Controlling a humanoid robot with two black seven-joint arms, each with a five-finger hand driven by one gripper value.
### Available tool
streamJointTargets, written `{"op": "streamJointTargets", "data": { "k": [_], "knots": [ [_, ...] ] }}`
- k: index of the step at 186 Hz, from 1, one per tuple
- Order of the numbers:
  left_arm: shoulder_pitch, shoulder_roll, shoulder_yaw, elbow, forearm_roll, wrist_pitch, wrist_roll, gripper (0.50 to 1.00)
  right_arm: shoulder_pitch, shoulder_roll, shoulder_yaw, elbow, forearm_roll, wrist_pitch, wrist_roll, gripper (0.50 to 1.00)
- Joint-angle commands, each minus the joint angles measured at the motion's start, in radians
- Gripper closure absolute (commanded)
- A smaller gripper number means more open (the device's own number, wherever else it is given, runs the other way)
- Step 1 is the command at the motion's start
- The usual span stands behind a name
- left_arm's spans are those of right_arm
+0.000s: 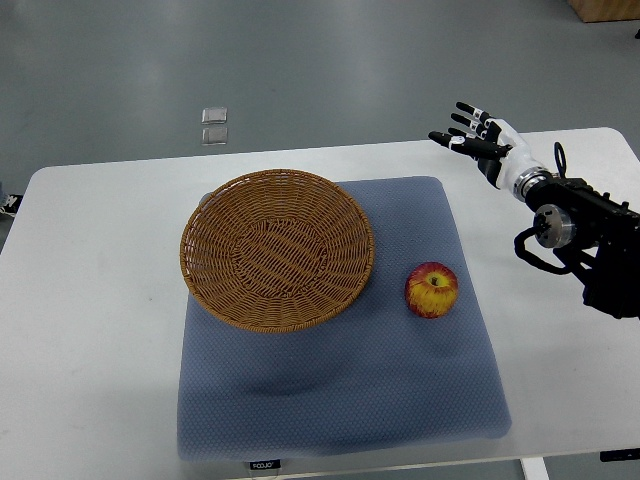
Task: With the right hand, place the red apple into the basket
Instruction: 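Reach the open right hand forward and down toward the red apple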
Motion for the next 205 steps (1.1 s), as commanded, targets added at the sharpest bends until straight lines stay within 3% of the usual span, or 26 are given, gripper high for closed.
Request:
{"op": "streamJointTargets", "data": {
  "k": [1, 19, 21, 32, 51, 60, 61, 63, 95, 145, 205],
  "knots": [
    [0.0, 0.0, 0.0, 0.0, 0.0, 0.0, 0.001, 0.5, 0.0, -0.037, -0.004, 0.006, -0.056, 0.092, 0.002, 0.581],
    [0.0, 0.0, 0.0, 0.0, 0.0, 0.0, 0.001, 0.5, 0.0, -0.051, -0.004, 0.008, -0.096, 0.129, 0.005, 0.583],
    [0.0, 0.0, 0.0, 0.0, 0.0, 0.0, 0.001, 0.5, 0.0, -0.076, -0.005, 0.009, -0.174, 0.183, 0.031, 0.583],
    [0.0, 0.0, 0.0, 0.0, 0.0, 0.0, 0.001, 0.5, 0.001, -0.099, -0.004, 0.011, -0.258, 0.235, 0.062, 0.583],
    [0.0, 0.0, 0.0, 0.0, 0.0, 0.001, 0.002, 0.5, 0.004, -0.131, -0.004, 0.016, -0.363, 0.307, 0.106, 0.585],
    [0.0, 0.0, 0.0, 0.0, 0.0, 0.001, 0.002, 0.5, 0.004, -0.131, -0.004, 0.016, -0.363, 0.307, 0.106, 0.585],
    [0.0, 0.0, 0.0, 0.0, 0.0, 0.0, 0.002, 0.5, 0.009, -0.152, -0.004, 0.028, -0.414, 0.346, 0.135, 0.585],
    [0.0, 0.0, 0.0, 0.0, 0.0, 0.0, 0.002, 0.5, 0.009, -0.157, -0.004, 0.032, -0.425, 0.356, 0.141, 0.585],
    [0.0, 0.0, 0.0, 0.0, 0.0, 0.0, 0.002, 0.5, 0.015, -0.255, -0.002, 0.16, -0.591, 0.451, 0.213, 0.585],
    [0.0, 0.0, 0.0, 0.002, 0.0, 0.0, 0.002, 0.5, 0.047, -0.362, -0.002, 0.399, -0.887, 0.482, 0.27, 0.585],
    [0.0, 0.0, 0.0, 0.002, 0.0, 0.001, 0.004, 0.5, 0.046, -0.379, -0.005, 0.539, -1.162, 0.477, 0.275, 0.585]
  ]
}}
